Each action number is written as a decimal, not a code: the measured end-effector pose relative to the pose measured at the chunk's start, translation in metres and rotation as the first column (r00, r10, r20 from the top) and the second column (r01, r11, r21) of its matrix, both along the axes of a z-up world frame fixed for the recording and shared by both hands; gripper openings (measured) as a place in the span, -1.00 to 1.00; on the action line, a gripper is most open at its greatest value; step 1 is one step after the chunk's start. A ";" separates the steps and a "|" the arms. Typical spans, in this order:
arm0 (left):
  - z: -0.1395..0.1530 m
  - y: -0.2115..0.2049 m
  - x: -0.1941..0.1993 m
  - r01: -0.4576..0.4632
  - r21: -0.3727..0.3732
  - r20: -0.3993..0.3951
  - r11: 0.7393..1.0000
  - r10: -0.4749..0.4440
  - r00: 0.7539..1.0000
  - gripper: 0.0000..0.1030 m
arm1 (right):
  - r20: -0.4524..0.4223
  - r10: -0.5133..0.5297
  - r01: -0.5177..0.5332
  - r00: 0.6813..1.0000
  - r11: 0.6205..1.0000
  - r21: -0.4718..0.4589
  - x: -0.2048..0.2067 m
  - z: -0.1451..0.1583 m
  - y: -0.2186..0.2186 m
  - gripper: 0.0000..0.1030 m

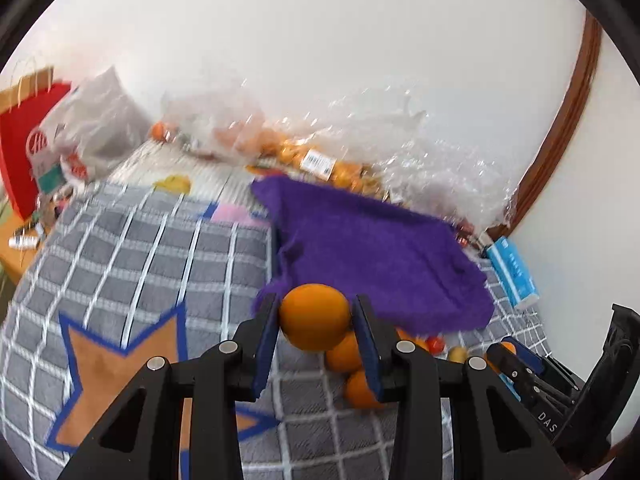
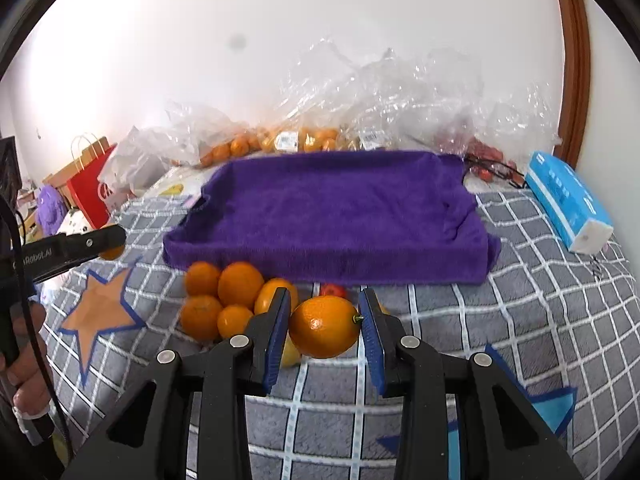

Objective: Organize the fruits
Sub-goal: 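Carry both held oranges up and over the purple towel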

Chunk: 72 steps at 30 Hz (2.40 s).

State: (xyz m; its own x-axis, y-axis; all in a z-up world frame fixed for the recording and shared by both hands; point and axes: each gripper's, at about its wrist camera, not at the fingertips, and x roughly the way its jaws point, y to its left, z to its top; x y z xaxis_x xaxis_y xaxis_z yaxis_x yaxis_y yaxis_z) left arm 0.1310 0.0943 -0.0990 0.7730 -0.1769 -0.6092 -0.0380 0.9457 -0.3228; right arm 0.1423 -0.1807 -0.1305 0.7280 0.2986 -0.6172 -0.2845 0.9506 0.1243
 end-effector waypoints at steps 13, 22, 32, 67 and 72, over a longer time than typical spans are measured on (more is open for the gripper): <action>0.021 -0.015 0.070 0.023 0.057 0.050 0.998 -0.026 0.998 -0.32 | 0.095 -0.018 0.017 0.995 1.000 0.012 0.070 0.038 0.005 -0.32; 0.001 -0.014 0.103 0.050 -0.001 0.051 0.999 -0.050 0.997 -0.32 | 0.073 -0.037 0.034 0.997 0.998 0.048 0.110 0.025 0.008 -0.32; -0.020 -0.019 0.107 0.055 0.018 0.075 0.998 -0.056 0.996 -0.32 | 0.044 -0.060 0.058 0.997 0.997 0.057 0.123 0.002 -0.004 -0.32; -0.062 -0.040 0.129 0.111 0.061 -0.085 0.992 -0.105 0.991 -0.32 | -0.077 -0.103 0.105 0.992 0.994 0.026 0.147 -0.043 -0.008 -0.32; -0.064 -0.042 0.132 0.117 0.061 -0.098 0.991 -0.111 0.989 -0.32 | -0.107 -0.113 0.117 0.988 0.992 0.038 0.150 -0.049 -0.010 -0.32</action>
